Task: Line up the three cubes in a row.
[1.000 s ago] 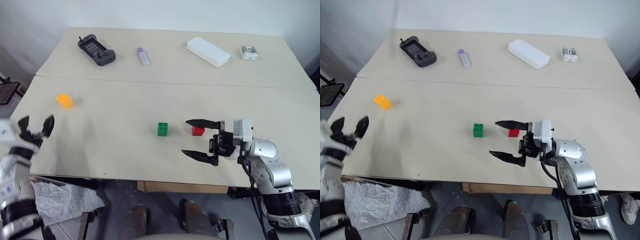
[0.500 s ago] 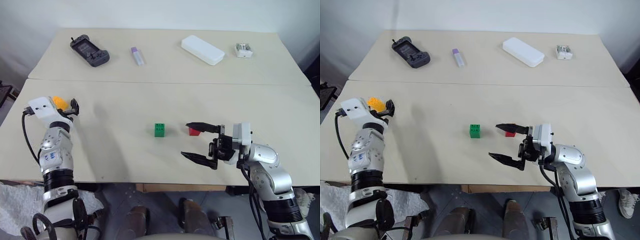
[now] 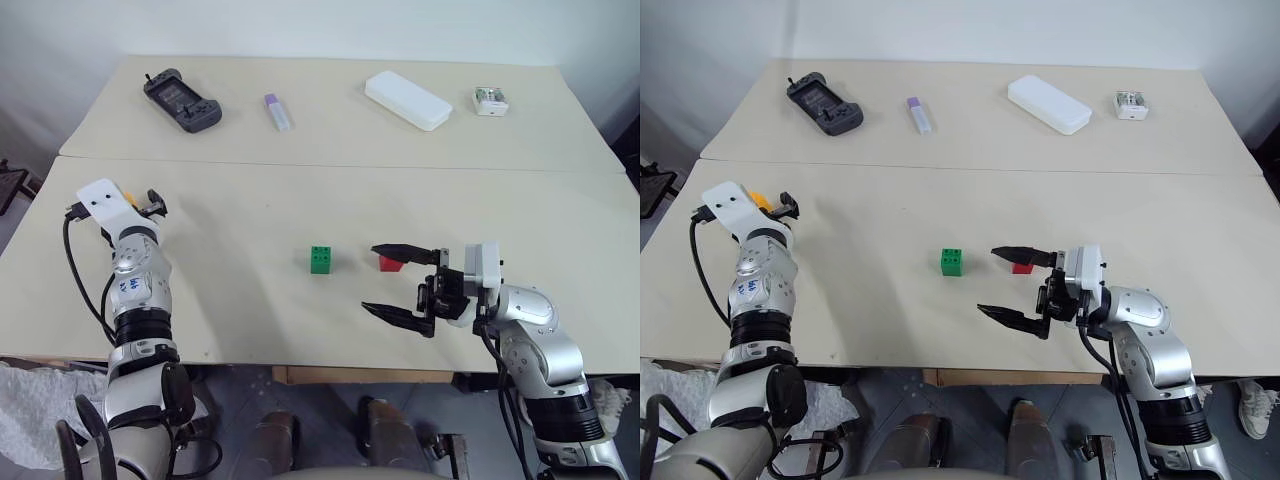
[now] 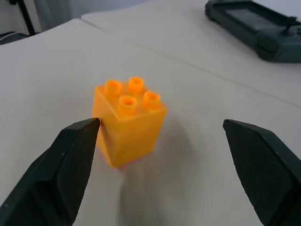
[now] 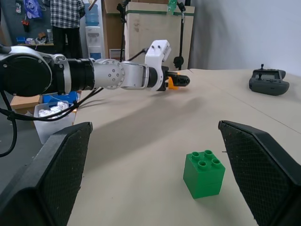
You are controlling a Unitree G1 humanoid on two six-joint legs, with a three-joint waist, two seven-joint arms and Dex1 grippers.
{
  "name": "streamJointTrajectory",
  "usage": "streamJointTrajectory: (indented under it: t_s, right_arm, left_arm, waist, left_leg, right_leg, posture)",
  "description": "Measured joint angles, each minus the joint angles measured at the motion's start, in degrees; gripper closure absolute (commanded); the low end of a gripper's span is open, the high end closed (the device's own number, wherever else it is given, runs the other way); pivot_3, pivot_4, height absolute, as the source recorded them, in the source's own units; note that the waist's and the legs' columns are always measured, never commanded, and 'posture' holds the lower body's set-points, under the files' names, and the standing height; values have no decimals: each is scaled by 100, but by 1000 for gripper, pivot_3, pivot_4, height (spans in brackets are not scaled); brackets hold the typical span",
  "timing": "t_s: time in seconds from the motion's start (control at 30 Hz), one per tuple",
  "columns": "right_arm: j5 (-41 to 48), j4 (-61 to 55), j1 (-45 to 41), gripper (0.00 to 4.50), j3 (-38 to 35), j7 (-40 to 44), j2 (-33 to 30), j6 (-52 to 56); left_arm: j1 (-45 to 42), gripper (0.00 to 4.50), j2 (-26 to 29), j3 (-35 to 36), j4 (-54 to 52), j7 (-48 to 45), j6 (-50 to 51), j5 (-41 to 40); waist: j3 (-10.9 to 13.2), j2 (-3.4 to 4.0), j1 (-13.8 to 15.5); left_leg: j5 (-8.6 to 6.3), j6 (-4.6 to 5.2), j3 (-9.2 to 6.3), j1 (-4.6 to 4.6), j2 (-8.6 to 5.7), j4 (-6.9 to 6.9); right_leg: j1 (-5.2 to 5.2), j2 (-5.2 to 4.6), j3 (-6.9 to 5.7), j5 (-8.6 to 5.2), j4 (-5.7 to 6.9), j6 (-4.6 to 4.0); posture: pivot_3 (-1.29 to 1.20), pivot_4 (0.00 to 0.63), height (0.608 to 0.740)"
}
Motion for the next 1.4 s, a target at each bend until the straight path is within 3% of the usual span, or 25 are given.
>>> streamJointTrajectory:
  t_s: [0.1,0.2,0.47,0.8,0.87,0.97,1.13,1.23,1.4]
  right_arm:
    - [-1,0,1,0,-2,-20,0,0]
    - [-1,0,11,0,-8,-41,0,-1]
    - [-7,0,131,0,-11,-103,16,-22]
    - [-22,19,165,0,-10,-128,61,-80]
    - [-24,19,206,0,-20,-137,62,-89]
    - [-17,-5,335,0,-53,-137,25,-89]
    - [80,-130,720,0,-417,-40,-394,-63]
    - [211,-234,1051,0,-794,132,-787,-40]
    - [266,-287,1135,0,-932,191,-878,37]
  left_arm:
    - [-100,35,0,35,201,61,-73,-10]
    - [-179,626,27,49,442,68,-236,-9]
    - [-374,3028,236,52,1032,50,-605,-6]
    - [-275,3031,399,-14,1188,-643,-980,-83]
    - [-14,3031,459,-147,947,-1524,-1200,-206]
    - [529,3031,652,-497,224,-3725,-1319,-698]
    - [989,3031,1522,-1110,-850,-7196,-942,-1452]
    - [645,3031,2090,-1804,-386,-9001,-1309,-1113]
    - [-37,3031,1814,-2482,831,-10195,-1882,-564]
  waist:
    - [0,0,2]
    - [0,0,-1]
    - [0,0,0]
    - [0,0,-19]
    - [0,0,-36]
    - [0,1,-44]
    - [1,3,-40]
    - [1,9,12]
    - [1,9,34]
  left_leg:
    - [0,0,0,0,0,0]
    - [0,0,0,0,-1,0]
    - [0,0,0,0,-1,0]
    - [0,0,0,0,-1,0]
    - [0,0,1,0,2,-1]
    - [0,0,2,-2,6,-1]
    - [0,1,2,-1,8,0]
    - [0,3,1,8,3,1]
    - [-1,5,12,4,-6,0]
  right_leg:
    - [0,0,0,0,0,0]
    - [0,0,-1,0,0,0]
    - [0,0,-1,0,0,0]
    - [0,0,-2,0,1,0]
    - [-1,-1,-3,0,1,0]
    - [0,-3,-3,0,-2,0]
    - [6,-4,-3,0,-7,-1]
    - [22,-3,-11,0,-14,-1]
    - [19,8,-13,1,-19,1]
  posture:
    - [0,150,740]
    - [0,150,740]
    - [0,150,740]
    - [0,150,740]
    - [0,150,740]
    - [0,150,740]
    - [0,150,740]
    - [0,150,740]
    - [0,150,740]
